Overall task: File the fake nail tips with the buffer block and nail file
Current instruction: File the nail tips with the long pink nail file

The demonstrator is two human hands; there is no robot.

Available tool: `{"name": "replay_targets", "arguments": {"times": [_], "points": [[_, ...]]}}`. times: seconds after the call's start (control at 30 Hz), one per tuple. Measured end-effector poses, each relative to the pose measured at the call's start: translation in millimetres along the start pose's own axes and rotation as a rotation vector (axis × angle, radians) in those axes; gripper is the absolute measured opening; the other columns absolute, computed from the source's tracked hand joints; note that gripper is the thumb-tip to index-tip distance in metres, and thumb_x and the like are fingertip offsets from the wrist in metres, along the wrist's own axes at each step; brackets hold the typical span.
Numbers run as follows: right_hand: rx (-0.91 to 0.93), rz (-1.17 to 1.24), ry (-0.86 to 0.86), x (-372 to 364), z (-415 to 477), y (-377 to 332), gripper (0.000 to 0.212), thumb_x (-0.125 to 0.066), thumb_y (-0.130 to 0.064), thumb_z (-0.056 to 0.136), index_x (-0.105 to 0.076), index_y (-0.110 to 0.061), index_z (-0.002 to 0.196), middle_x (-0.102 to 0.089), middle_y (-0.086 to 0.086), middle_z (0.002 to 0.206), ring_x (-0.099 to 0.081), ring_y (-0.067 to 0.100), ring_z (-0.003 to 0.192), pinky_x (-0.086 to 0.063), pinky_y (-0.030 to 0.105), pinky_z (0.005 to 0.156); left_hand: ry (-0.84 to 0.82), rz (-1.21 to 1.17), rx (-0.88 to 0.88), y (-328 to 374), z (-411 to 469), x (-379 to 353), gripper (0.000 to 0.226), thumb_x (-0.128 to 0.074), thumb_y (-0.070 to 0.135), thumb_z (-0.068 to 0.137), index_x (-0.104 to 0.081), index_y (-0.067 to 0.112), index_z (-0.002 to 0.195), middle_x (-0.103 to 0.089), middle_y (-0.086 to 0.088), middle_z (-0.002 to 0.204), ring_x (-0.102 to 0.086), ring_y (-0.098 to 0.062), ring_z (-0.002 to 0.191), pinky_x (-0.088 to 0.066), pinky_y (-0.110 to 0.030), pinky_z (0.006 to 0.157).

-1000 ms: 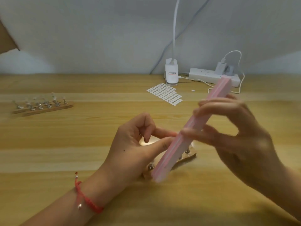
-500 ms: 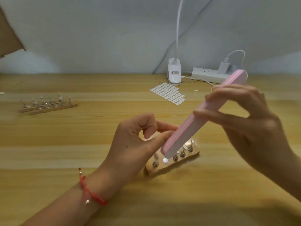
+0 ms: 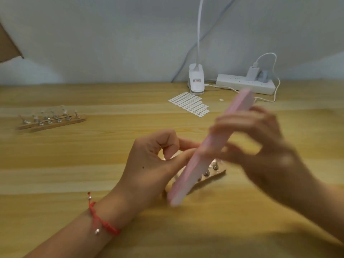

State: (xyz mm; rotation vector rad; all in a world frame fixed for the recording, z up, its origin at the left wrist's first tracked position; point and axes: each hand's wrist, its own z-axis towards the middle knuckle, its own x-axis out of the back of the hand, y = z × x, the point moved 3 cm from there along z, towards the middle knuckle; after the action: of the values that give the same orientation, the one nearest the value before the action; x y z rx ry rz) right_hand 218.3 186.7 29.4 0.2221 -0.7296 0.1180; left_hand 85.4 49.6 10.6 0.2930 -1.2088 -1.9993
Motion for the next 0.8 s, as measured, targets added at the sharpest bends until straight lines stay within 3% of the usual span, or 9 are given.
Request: {"name": "replay_targets", "arguments": {"times": [0.1,0.23,0.33,0.4,0.47,0.53,0.63,0.7,0.8], "points": [[-0.174,0.019,0.087,9,1,17,0.038,-0.051,0.006,0.096,-0.064,-0.020,0.120,-0.058,0.009,0.117,-0.055,0.033,0.115,-0.044,0.061,0.092,-0.010,-0.039,0.030,-3,0,-1,0.050,-0.075,-0.004,0.074,-0.034,0.018,0.056,-0.075,0.009,0.078,-0.070,0.000,0.076,-0.046,-0.009,0.068],[0.079,0.030,-0.020,-13,-5,-22,0.035,-0.050,-0.008,0.104,-0.067,-0.031,0.124,-0.062,0.003,0.125,-0.054,0.021,0.122,-0.035,0.053,0.106,-0.005,-0.110,0.044,-3,-1,-3,0.047,-0.079,0.009,0.065,-0.034,0.020,0.056,-0.074,0.009,0.074,-0.066,0.001,0.070,-0.046,-0.011,0.065],[-0.131,-0.009,0.042,7,1,17,0.042,-0.056,0.008,0.093,-0.067,-0.021,0.121,-0.060,0.010,0.120,-0.056,0.034,0.116,-0.042,0.062,0.093,0.006,-0.162,0.068,0,1,-1,0.047,-0.081,0.015,0.067,-0.036,0.022,0.054,-0.076,0.004,0.079,-0.072,-0.007,0.078,-0.050,-0.015,0.069],[-0.203,0.011,0.069,7,-2,16,0.035,-0.052,0.005,0.095,-0.068,-0.016,0.118,-0.058,0.011,0.118,-0.056,0.036,0.115,-0.044,0.063,0.089,0.009,-0.172,0.091,-1,1,-2,0.042,-0.075,0.015,0.068,-0.035,0.019,0.054,-0.076,0.003,0.077,-0.071,-0.006,0.072,-0.050,-0.015,0.062],[-0.092,0.032,0.016,-11,-5,-16,0.032,-0.047,-0.009,0.103,-0.075,-0.022,0.111,-0.062,0.008,0.120,-0.055,0.027,0.119,-0.041,0.059,0.099,-0.001,-0.162,0.084,-1,0,-4,0.051,-0.081,0.008,0.067,-0.033,0.018,0.055,-0.074,0.007,0.073,-0.065,0.000,0.064,-0.046,-0.012,0.057],[0.050,0.018,-0.037,-14,-5,-27,0.033,-0.050,-0.011,0.104,-0.071,-0.031,0.119,-0.062,0.004,0.124,-0.053,0.021,0.123,-0.036,0.054,0.106,-0.010,-0.146,0.064,0,-1,-3,0.050,-0.081,0.007,0.063,-0.032,0.017,0.056,-0.073,0.010,0.070,-0.065,0.003,0.066,-0.045,-0.010,0.060],[-0.164,-0.018,0.059,7,2,13,0.042,-0.056,0.008,0.093,-0.066,-0.021,0.122,-0.059,0.011,0.121,-0.056,0.035,0.116,-0.044,0.062,0.091,-0.003,-0.173,0.112,1,2,-1,0.045,-0.076,0.009,0.067,-0.033,0.014,0.055,-0.076,0.003,0.077,-0.071,-0.006,0.077,-0.051,-0.015,0.067],[-0.224,0.054,0.077,4,-1,9,0.032,-0.051,-0.002,0.099,-0.069,-0.018,0.120,-0.056,0.004,0.124,-0.054,0.029,0.120,-0.042,0.062,0.093,0.013,-0.175,0.148,-3,1,-2,0.048,-0.076,-0.002,0.069,-0.033,0.012,0.055,-0.076,-0.001,0.076,-0.071,-0.008,0.074,-0.052,-0.018,0.065],[0.027,0.085,-0.025,-16,-6,-30,0.031,-0.047,-0.017,0.106,-0.066,-0.033,0.124,-0.056,-0.004,0.127,-0.051,0.014,0.125,-0.033,0.051,0.108,-0.008,-0.227,0.164,-2,0,-3,0.048,-0.076,-0.003,0.067,-0.032,0.014,0.055,-0.074,-0.001,0.070,-0.066,-0.004,0.063,-0.048,-0.016,0.058]]}}
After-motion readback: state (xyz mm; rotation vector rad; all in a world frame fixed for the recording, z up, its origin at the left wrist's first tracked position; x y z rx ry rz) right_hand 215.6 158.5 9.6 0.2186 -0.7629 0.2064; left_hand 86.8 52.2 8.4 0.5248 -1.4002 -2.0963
